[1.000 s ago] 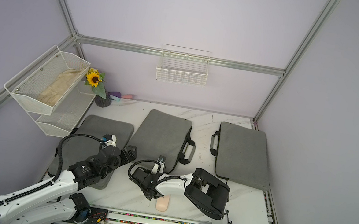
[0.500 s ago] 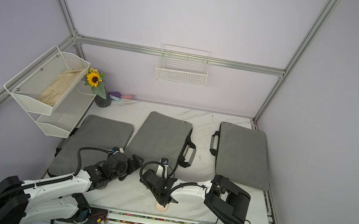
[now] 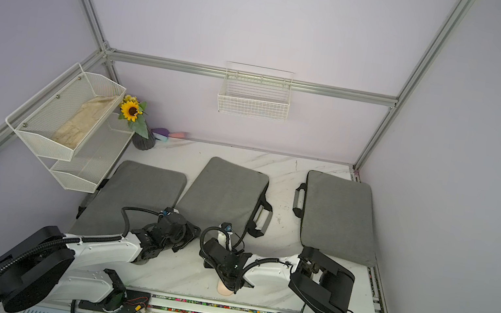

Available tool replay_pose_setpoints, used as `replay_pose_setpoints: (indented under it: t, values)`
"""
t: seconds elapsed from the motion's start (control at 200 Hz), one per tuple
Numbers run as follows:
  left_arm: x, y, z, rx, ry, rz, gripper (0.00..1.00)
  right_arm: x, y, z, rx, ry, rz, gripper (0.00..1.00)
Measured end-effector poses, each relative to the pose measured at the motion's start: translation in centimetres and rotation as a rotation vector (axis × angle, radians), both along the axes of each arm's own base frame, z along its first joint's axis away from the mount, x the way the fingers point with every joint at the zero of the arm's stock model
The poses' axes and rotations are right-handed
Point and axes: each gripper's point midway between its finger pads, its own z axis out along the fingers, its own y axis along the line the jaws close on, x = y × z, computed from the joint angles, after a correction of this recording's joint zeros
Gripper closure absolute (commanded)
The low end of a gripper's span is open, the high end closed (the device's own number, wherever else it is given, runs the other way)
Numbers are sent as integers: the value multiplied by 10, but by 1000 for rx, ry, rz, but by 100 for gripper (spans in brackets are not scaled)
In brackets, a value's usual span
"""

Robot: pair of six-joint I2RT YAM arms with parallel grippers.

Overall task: Put the mouse into the laptop bag
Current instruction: Zip the zipper on the zippered laptop bag.

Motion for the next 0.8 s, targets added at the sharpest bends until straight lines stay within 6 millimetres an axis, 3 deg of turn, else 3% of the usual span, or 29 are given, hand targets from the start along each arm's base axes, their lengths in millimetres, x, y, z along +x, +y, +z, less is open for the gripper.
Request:
replay_pose_setpoints:
  t: [0.13,0.31,0.595,0.8]
  values:
    - [9,-3,8,34,-4,-4,100,0,-2,9,11,-9,-2,100]
    - [13,-3,14,89,-3,-26,100,-2,-12,9,-14,1,-31,100]
    - [19,13,11,169,-12,-41,100,-12,-38,-2,-36,22,-66,100]
    - [31,18,10,210,8,-78,100,-12,-39,6,15,7,-74,100]
